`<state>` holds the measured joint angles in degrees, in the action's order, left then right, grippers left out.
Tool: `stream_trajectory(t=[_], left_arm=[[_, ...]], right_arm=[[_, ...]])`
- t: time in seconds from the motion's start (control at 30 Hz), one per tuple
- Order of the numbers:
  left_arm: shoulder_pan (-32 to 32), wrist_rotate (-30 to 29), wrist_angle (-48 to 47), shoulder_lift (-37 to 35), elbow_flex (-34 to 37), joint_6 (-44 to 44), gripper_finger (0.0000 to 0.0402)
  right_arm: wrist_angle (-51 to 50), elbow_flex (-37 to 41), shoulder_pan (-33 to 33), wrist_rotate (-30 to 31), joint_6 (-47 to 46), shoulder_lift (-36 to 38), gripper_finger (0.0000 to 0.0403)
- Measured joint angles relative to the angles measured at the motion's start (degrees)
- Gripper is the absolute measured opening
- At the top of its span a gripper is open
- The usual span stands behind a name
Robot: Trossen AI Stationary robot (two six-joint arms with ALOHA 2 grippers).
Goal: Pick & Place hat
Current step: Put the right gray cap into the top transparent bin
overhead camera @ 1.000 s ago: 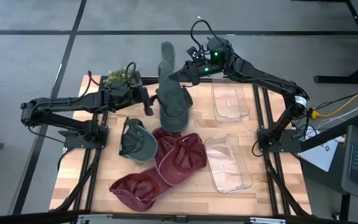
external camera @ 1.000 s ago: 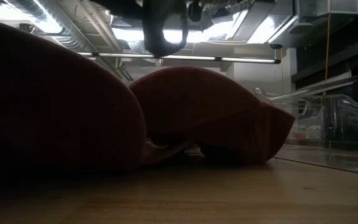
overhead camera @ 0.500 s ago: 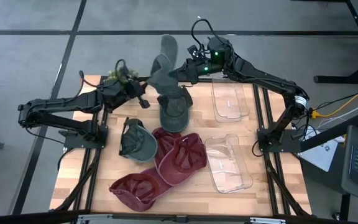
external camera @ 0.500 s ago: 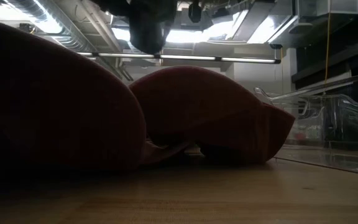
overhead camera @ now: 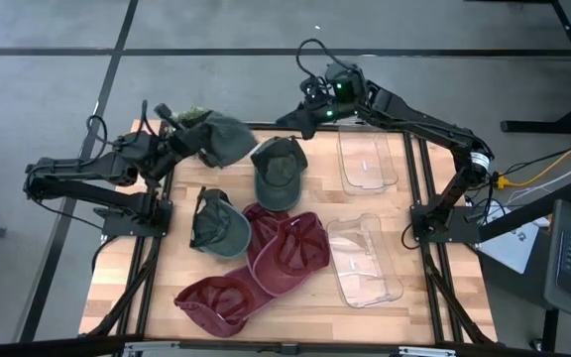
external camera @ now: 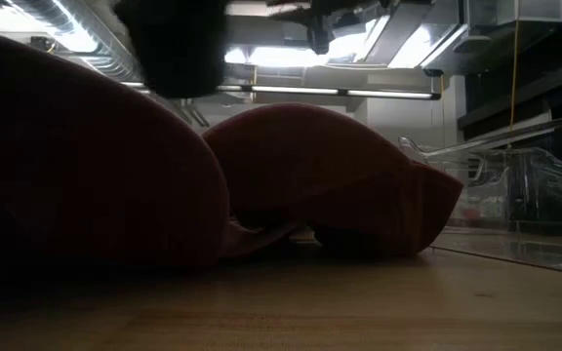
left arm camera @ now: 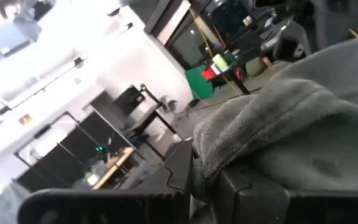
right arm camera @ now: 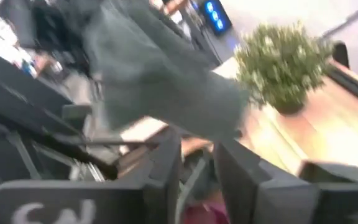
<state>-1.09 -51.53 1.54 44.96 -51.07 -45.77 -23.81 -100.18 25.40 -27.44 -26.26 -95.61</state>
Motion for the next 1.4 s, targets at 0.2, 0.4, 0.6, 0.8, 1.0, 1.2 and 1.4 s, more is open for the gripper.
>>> stream_trajectory(t=[0.2, 0.4, 0.6, 0.8, 1.0, 1.2, 1.4], left_arm=[[3.23, 5.77, -2.80, -2.12, 0.00, -4.75, 0.0023], [4.32, 16.78, -9.31, -1.80, 0.00, 2.89, 0.0023], [4.25, 21.74, -9.23, -0.25, 0.02, 3.24, 0.0023], [3.74, 23.18, -8.14, 2.99, 0.02, 5.83, 0.0023], [3.77, 23.13, 0.29, 8.10, 0.02, 1.82, 0.0023], [3.72, 22.37, 2.57, 10.34, -0.76, 0.58, 0.0023], [3.72, 22.02, 7.05, 12.06, -1.22, -1.73, 0.0023]], right_arm=[[-7.74, 0.00, -0.06, 0.04, 13.29, 0.00, 0.0153], [-5.13, 0.00, -1.48, 1.37, 21.00, 0.00, 0.0189], [-2.11, 0.00, -5.93, -0.55, 32.69, 0.00, 0.0229], [1.70, 0.00, -9.78, 3.72, 31.54, -0.57, 0.0275], [3.13, 0.02, -11.00, 4.91, 27.48, -2.09, 0.0333], [1.70, 0.00, -11.71, 4.80, 26.49, -2.69, 0.0366], [2.57, 0.00, -11.88, 4.70, 25.07, -3.24, 0.0369]])
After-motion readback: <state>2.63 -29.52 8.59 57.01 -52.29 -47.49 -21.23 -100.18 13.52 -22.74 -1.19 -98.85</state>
